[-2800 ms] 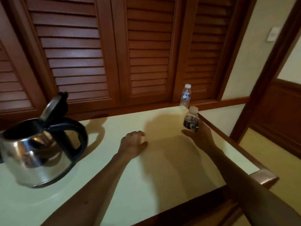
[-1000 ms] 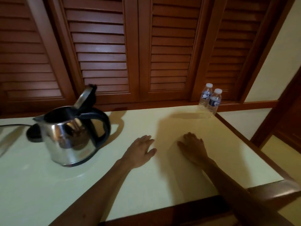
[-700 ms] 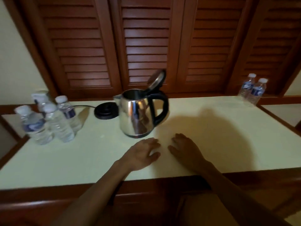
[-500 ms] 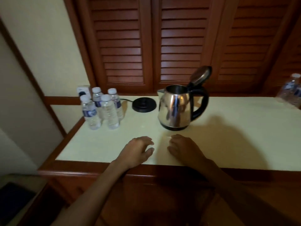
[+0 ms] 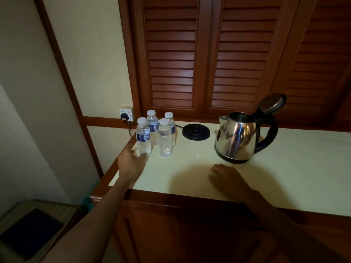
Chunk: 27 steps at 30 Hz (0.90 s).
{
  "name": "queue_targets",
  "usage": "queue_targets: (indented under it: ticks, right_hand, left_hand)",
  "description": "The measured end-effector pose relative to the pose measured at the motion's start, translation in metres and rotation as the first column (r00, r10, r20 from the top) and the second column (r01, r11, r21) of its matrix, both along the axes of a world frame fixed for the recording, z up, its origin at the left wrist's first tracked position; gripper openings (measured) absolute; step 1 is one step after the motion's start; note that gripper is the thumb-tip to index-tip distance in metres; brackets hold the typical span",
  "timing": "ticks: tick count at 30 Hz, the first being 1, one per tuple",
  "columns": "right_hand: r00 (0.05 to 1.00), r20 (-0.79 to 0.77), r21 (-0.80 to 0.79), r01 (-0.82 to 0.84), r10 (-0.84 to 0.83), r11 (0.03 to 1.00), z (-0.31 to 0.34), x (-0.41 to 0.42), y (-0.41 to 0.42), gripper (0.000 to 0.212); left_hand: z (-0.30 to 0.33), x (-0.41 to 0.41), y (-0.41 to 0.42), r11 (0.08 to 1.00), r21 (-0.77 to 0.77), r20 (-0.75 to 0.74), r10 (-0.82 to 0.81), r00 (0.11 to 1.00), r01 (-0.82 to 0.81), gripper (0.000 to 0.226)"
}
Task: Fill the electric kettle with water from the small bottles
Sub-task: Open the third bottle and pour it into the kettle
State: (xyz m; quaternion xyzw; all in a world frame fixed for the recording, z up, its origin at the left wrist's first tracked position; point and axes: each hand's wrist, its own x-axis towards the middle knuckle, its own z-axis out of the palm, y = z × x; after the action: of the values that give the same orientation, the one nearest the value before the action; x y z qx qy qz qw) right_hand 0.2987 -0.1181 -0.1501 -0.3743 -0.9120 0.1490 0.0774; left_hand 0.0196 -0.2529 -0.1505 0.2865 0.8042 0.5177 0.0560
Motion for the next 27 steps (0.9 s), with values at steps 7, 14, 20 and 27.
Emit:
queue_targets:
  ticks: [7,14,20,27]
  right_hand:
    - [0.999,0.046,-0.026,0.030,-0.029,0.999,-0.005,0.002,0.001,0.050]
    - [0.999,-0.034,-0.021,0.025,-0.025,0.999,-0.011,0.003,0.002,0.048]
    - [0.999,-0.034,0.005,-0.008,0.009,1.000,-0.001,-0.001,0.005,0.044]
    - [0.875,-0.484,0.077,0.016,0.024,0.997,0.035,-0.010,-0.003,0.034]
  left_hand:
    - [-0.004,-0.020,0.023,0.980,0.103,0.015,-0.171,0.985,0.169,0.054]
    - [-0.009,-0.017,0.003,0.982,0.070,0.063,-0.177,0.982,0.173,0.066]
    - [-0.012,0.014,-0.014,0.956,0.019,0.030,-0.292,0.956,0.292,0.062]
    - [-0.011,0.067,0.016,0.830,-0.015,0.062,-0.555,0.829,0.557,0.060]
